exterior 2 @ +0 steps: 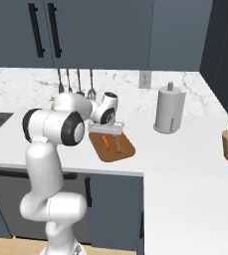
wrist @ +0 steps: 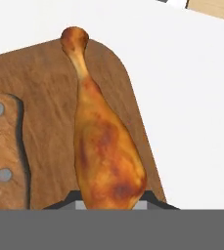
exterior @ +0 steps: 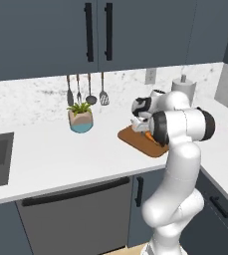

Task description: Pick up the knife from the drawer and place it on the cutting board. Then place the meat from the plate to the cutting board.

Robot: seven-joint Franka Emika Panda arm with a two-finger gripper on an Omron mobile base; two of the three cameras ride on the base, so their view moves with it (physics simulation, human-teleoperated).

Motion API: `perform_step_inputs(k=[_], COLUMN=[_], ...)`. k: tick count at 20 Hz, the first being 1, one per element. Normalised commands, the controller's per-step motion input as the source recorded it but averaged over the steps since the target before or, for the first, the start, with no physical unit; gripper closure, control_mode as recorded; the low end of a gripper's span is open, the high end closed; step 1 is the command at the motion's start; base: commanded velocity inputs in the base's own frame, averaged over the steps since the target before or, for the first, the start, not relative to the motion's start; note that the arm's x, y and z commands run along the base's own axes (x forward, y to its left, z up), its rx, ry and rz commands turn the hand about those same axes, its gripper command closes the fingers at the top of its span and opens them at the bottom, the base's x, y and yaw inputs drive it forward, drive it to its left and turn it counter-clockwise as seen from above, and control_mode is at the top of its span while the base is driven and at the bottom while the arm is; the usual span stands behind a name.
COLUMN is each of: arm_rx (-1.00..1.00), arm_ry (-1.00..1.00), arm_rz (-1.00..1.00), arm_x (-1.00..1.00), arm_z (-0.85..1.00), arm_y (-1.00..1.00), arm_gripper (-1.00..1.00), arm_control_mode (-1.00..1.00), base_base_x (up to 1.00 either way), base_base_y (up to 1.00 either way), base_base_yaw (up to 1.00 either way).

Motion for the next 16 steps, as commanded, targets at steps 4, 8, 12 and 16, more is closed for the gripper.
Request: perform_step_inputs(k=[4, 8, 12, 16], arm_rx=[-0.02, -0.01, 0.00, 0.00], arm_ry=[0.00, 0.00, 0.00, -0.03], arm_rz=[0.05, 0.02, 0.01, 0.03], arm_x=[-0.05, 0.00, 0.00, -0.11], arm_z=[-0.42, -0.03, 0.01, 0.28], arm_y=[0.00, 0.00, 0.00, 0.00], arm_gripper=[-1.00, -1.00, -1.00, -1.00], arm_control_mode=[-1.00, -1.00, -1.00, -1.00], base_base_x=[0.00, 0.00, 0.00, 0.00], base_base_y=[0.00, 0.00, 0.00, 0.00], base_base_yaw=[0.00, 0.00, 0.00, 0.00])
